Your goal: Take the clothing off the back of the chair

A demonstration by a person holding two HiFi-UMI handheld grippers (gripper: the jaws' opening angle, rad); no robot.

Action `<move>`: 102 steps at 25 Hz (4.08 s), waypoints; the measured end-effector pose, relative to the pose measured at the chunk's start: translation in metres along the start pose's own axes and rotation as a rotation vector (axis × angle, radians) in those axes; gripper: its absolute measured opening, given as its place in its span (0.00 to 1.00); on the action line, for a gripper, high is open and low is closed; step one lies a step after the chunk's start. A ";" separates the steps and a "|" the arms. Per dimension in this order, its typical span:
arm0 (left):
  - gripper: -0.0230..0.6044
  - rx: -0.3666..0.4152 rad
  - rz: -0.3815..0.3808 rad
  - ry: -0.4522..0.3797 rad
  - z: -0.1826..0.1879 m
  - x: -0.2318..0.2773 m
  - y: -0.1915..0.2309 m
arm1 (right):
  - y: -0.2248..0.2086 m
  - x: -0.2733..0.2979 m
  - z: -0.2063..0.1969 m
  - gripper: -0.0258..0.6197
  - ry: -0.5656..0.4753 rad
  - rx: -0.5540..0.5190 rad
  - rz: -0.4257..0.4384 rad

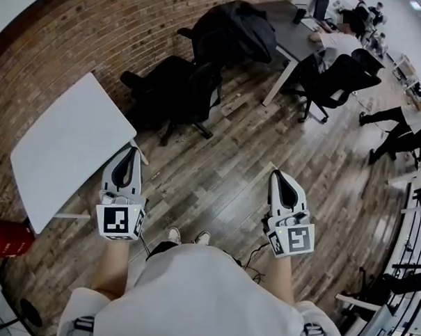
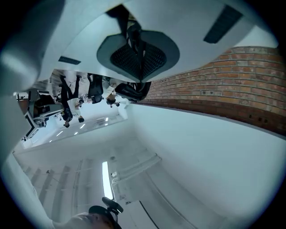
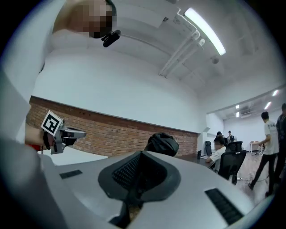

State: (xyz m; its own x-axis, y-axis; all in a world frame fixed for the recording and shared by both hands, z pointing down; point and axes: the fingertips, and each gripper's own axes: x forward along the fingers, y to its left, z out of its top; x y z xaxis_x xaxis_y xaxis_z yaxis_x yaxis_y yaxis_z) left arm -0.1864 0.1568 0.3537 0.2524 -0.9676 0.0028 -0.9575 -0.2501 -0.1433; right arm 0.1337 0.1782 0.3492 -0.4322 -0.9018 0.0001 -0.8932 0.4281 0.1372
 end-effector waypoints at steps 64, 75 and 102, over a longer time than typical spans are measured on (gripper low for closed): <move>0.08 -0.063 -0.104 0.035 -0.025 0.334 0.020 | -0.150 0.370 0.049 0.07 -0.074 -0.218 0.221; 0.08 -0.064 -0.057 0.051 -0.029 0.322 0.034 | -0.166 0.435 0.094 0.24 -0.063 -0.211 0.367; 0.08 -0.097 0.038 0.130 -0.051 0.302 0.049 | -0.114 0.546 -0.046 0.89 0.637 -0.768 0.644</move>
State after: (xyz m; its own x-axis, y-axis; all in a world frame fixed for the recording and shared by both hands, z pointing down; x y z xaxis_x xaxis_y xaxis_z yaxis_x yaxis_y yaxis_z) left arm -0.1640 -0.1490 0.3982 0.2015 -0.9711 0.1280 -0.9766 -0.2093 -0.0500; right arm 0.0056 -0.3658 0.3790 -0.4414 -0.4934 0.7495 -0.1323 0.8619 0.4894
